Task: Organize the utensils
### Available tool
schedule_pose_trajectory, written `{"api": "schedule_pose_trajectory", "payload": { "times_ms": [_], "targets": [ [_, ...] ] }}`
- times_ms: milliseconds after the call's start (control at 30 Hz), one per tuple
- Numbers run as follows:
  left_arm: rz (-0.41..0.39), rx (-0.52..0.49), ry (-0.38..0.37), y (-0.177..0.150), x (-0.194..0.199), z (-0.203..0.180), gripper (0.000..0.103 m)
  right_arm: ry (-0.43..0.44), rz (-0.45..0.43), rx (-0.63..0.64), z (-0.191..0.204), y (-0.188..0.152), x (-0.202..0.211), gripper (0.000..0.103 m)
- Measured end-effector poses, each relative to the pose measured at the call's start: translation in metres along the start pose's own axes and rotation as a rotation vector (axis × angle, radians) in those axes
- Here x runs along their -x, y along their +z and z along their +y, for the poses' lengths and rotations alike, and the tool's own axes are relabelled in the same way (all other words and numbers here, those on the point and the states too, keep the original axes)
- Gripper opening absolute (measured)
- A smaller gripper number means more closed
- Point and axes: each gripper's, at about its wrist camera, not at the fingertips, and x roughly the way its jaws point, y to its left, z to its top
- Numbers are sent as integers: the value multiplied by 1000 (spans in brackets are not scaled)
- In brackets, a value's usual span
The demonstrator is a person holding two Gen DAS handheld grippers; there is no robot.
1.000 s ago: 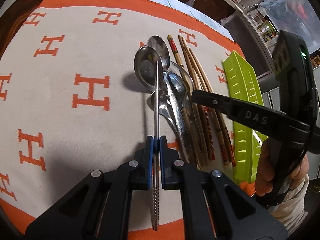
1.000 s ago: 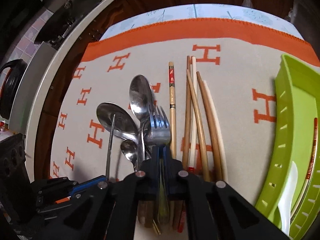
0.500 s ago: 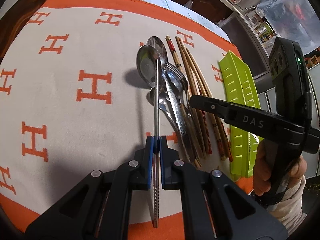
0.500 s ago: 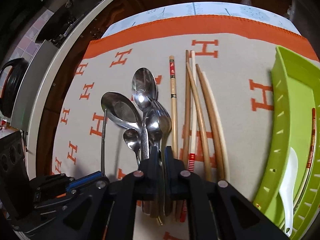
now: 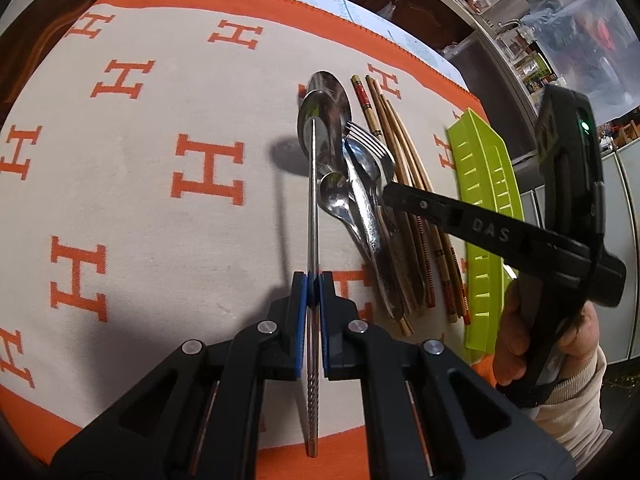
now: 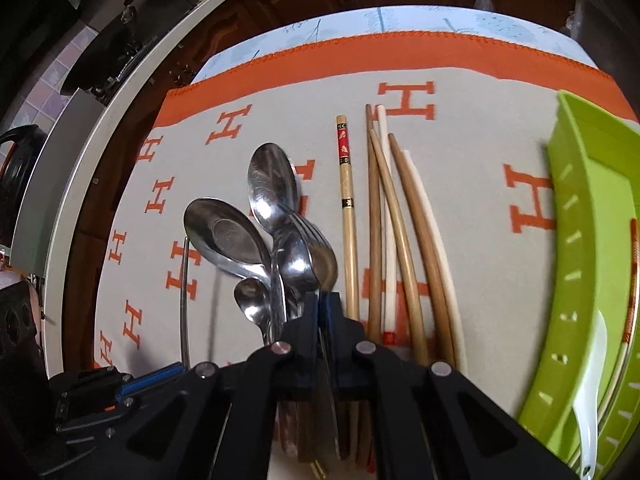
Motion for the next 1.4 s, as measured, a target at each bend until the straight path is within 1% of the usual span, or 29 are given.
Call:
{"api": "schedule_pose_trajectory", "payload": {
  "times_ms": [100, 233, 267, 400, 433, 533, 633, 733, 833, 933, 1000, 1133, 1333, 1400],
  "targets": [
    [-5, -10, 3, -1, 3, -3, 4, 35, -25, -32, -4, -7, 16, 2],
    [-15, -31, 4, -2, 10, -10, 4, 79, -78, -104, -20, -19, 56, 2],
    [-17, -38, 4, -3, 12, -12, 4, 73, -92, -115, -24, -22, 66, 2],
    [-18, -69, -3, -4, 16, -26, 4, 5, -146, -154, -49, -32, 111, 2],
    [-18, -76, -4, -4, 15, -32, 4, -28, -160, -160, -58, -34, 122, 2],
    [-12, -113, -17, -4, 17, -53, 4, -108, -173, -189, -82, -39, 136, 2],
    [-18, -158, -26, -4, 21, -77, 4, -179, -147, -218, -105, -46, 135, 2],
    [-26, -199, -30, -3, 24, -100, 4, -202, -109, -240, -122, -49, 122, 2],
    [-23, -237, -32, -3, 25, -124, 4, -213, -79, -266, -136, -51, 110, 3],
    [-10, -269, -28, -2, 19, -145, 4, -182, -49, -307, -147, -53, 99, 3],
    [-1, -293, -24, -3, 17, -160, 4, -183, -53, -308, -149, -53, 100, 3],
    [16, -327, -28, -2, 10, -188, 4, -176, -93, -297, -149, -57, 113, 4],
    [54, -346, -54, 3, -5, -224, 3, -162, -141, -305, -156, -64, 135, 4],
    [59, -356, -43, 5, -12, -235, 4, -167, -156, -307, -160, -66, 142, 4]
  ]
}}
